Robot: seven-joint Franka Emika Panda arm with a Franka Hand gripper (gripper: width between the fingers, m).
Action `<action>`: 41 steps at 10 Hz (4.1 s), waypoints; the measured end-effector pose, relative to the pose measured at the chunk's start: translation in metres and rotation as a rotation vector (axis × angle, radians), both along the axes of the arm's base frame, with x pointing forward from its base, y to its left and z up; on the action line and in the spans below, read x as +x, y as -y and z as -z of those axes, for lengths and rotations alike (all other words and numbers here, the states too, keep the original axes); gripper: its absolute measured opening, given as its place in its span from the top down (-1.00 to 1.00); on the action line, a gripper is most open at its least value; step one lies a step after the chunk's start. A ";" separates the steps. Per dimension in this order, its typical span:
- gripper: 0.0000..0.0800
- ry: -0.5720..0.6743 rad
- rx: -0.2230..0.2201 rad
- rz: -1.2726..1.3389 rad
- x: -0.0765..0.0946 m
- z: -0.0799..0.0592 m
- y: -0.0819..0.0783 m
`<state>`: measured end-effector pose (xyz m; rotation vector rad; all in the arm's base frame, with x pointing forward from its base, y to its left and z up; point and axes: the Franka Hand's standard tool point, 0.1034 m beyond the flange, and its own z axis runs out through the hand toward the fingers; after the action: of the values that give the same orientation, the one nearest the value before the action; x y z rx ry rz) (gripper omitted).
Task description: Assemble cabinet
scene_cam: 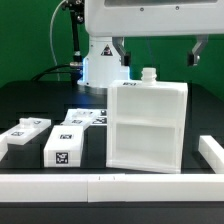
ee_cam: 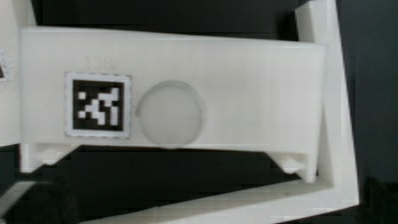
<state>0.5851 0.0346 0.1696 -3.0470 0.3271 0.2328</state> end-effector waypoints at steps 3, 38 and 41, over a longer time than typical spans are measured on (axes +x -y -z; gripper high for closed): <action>-0.99 0.289 -0.022 0.019 -0.008 0.000 -0.004; -0.99 -0.699 0.190 -0.022 -0.006 0.017 0.017; -0.99 -0.723 0.185 -0.015 -0.011 0.018 0.015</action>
Offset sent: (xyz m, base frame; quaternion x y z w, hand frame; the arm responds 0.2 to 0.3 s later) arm 0.0064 -0.0035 -0.0041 0.0406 0.1212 0.0107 0.9917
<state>0.5742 0.0193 0.1519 -2.6678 0.2899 1.2853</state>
